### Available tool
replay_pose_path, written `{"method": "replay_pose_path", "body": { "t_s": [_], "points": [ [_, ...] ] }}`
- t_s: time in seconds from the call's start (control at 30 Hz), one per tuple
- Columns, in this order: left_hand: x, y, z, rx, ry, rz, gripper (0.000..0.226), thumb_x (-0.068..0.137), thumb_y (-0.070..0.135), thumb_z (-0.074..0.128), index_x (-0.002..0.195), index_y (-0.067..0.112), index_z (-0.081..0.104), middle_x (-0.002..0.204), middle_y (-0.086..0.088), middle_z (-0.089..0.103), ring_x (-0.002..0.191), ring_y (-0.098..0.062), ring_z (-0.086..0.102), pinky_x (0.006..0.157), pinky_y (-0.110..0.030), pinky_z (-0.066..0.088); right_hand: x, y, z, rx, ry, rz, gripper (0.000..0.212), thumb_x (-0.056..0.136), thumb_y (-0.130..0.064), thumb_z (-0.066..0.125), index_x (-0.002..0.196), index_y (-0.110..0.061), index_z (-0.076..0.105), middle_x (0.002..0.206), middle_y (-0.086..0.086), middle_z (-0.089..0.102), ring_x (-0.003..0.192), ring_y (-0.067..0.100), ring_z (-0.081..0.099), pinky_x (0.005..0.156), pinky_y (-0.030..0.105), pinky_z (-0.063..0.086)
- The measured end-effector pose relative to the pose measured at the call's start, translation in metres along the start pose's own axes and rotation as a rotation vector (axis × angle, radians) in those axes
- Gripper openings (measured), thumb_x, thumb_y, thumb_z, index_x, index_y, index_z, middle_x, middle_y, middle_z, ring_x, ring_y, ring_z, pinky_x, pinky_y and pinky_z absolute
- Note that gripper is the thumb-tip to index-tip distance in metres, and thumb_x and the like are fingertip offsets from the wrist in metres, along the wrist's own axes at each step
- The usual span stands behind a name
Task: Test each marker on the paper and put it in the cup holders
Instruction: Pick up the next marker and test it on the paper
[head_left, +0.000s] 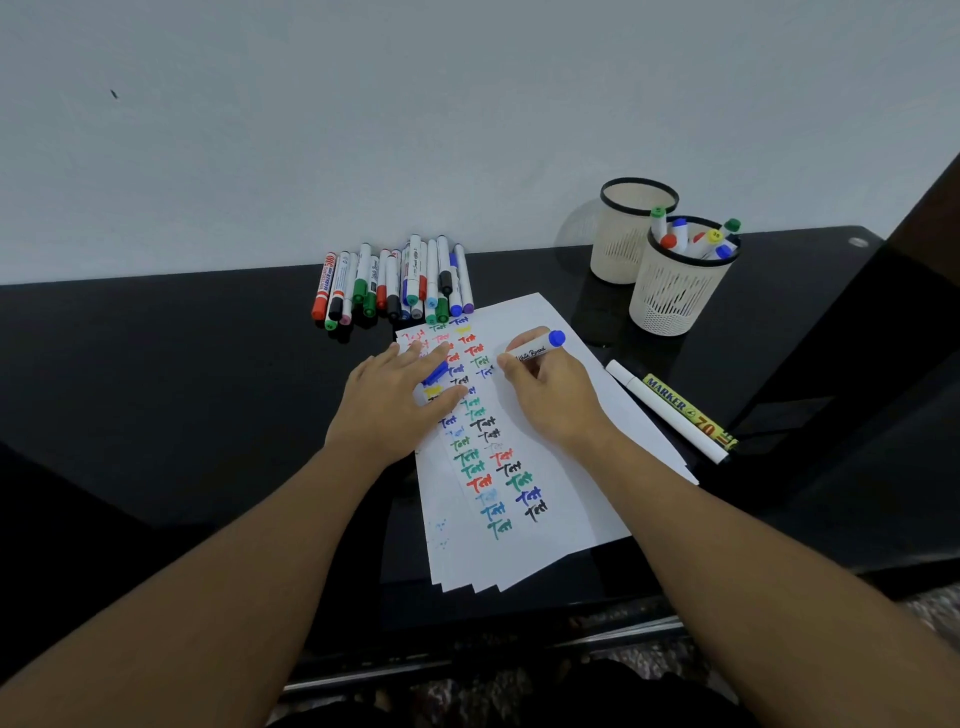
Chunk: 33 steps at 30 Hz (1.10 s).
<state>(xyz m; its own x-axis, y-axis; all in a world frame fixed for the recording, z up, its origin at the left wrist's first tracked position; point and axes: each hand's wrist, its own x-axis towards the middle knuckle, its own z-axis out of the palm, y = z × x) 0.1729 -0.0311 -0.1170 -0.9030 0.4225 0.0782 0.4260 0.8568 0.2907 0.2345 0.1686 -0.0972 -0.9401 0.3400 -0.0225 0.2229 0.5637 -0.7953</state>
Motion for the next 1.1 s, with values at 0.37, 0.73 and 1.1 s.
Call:
{"method": "replay_pose_path", "body": {
  "t_s": [0.37,0.73,1.1],
  "points": [
    [-0.001,-0.001,0.0,-0.016,0.019,0.014,0.072,0.092,0.076,0.038,0.156,0.043,0.028,0.164,0.004,0.029,0.153,-0.02,0.018,0.124,-0.045,0.014,0.0,0.001,0.001,0.003,-0.006,-0.013,0.041,0.103,-0.049,0.054,0.109,-0.01,0.066,0.097,0.012,0.07,0.089,0.025,0.067,0.084,0.045,0.058],
    [-0.007,0.001,-0.004,-0.157,0.193,0.003,0.063,0.095,0.056,0.057,0.149,0.025,0.048,0.143,-0.002,0.054,0.133,-0.022,0.042,0.11,-0.042,0.037,-0.006,0.005,-0.006,0.228,0.068,-0.177,0.012,0.108,-0.028,0.052,0.115,-0.036,0.056,0.082,-0.007,0.068,0.079,0.006,0.067,0.087,0.034,0.058],
    [-0.009,-0.001,-0.002,-0.195,0.261,0.062,0.024,0.103,0.029,0.054,0.125,0.022,0.059,0.113,0.003,0.058,0.104,-0.015,0.05,0.086,-0.032,0.044,-0.01,0.002,-0.008,0.376,-0.035,-0.233,0.058,0.108,-0.017,0.046,0.159,-0.038,0.028,0.154,-0.012,0.042,0.134,0.0,0.047,0.103,0.015,0.041]
  ]
}}
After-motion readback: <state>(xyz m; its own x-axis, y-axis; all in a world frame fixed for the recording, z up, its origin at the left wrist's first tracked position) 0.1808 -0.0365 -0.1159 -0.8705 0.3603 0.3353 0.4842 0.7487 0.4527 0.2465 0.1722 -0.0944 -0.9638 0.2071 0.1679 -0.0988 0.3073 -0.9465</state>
